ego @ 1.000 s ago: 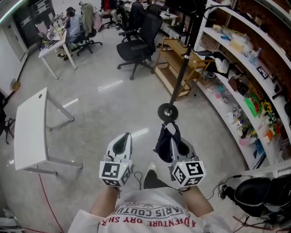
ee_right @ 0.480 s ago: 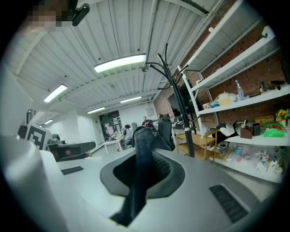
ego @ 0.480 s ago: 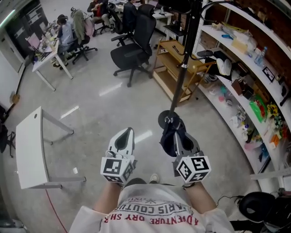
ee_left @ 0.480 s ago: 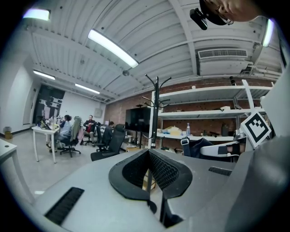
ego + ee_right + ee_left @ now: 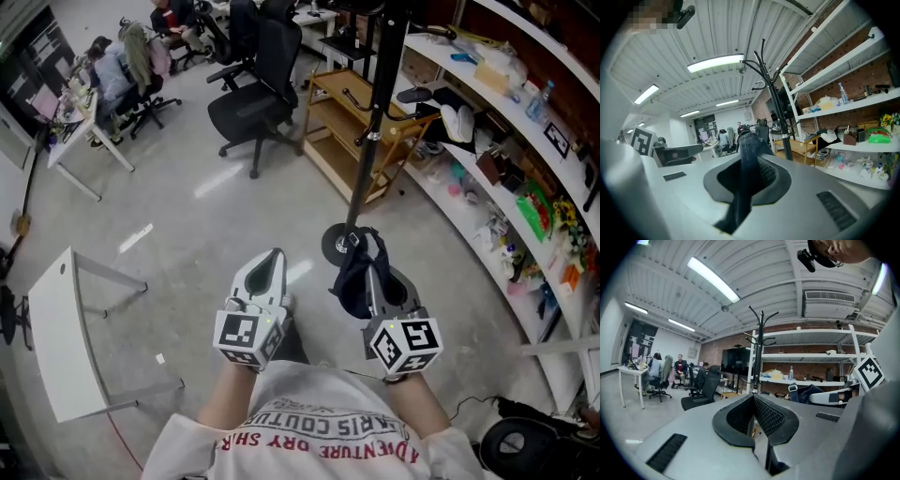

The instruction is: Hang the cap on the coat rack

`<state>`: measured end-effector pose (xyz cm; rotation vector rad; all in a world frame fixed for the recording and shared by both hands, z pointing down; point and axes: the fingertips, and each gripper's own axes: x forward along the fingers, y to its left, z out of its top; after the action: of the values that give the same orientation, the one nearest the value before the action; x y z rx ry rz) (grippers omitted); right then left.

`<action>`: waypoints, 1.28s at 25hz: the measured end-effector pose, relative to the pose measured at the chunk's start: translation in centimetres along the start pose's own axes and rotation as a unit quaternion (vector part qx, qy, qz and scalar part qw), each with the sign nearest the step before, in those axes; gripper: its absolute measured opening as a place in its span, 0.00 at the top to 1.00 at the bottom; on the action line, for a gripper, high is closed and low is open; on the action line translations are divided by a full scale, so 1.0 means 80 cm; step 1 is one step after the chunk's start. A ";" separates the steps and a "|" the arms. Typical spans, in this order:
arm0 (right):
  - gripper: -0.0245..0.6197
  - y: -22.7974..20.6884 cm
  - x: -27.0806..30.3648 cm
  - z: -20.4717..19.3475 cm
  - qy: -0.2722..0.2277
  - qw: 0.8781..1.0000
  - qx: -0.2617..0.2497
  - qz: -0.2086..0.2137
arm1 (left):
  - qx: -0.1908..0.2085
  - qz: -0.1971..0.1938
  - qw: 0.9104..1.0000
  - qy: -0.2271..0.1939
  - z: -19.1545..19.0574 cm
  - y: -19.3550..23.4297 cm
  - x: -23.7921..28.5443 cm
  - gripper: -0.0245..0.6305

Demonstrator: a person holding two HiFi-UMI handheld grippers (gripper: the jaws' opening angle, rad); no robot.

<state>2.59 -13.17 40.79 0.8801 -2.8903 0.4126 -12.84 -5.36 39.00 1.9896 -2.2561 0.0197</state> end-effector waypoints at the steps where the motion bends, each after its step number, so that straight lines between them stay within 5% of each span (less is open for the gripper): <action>1: 0.93 -0.006 0.010 0.001 -0.001 1.000 -0.001 -0.007 | -0.001 -0.009 1.000 0.001 -0.001 0.003 0.017 0.95; 8: 0.93 -0.053 0.096 0.030 -0.026 0.995 0.012 -0.091 | 0.016 -0.110 0.994 0.000 0.018 0.030 0.146 0.95; 17: 0.93 -0.069 0.230 0.062 -0.024 0.985 0.004 -0.169 | 0.007 -0.178 0.984 0.012 0.046 0.129 0.296 0.95; 32: 0.93 -0.137 0.334 0.051 -0.012 0.959 0.000 -0.283 | 0.011 -0.295 0.952 0.080 -0.006 0.133 0.406 0.95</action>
<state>-13.51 -37.31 43.77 1.6424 -2.4868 0.3397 -27.19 -36.01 43.80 2.4853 -1.4982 0.1378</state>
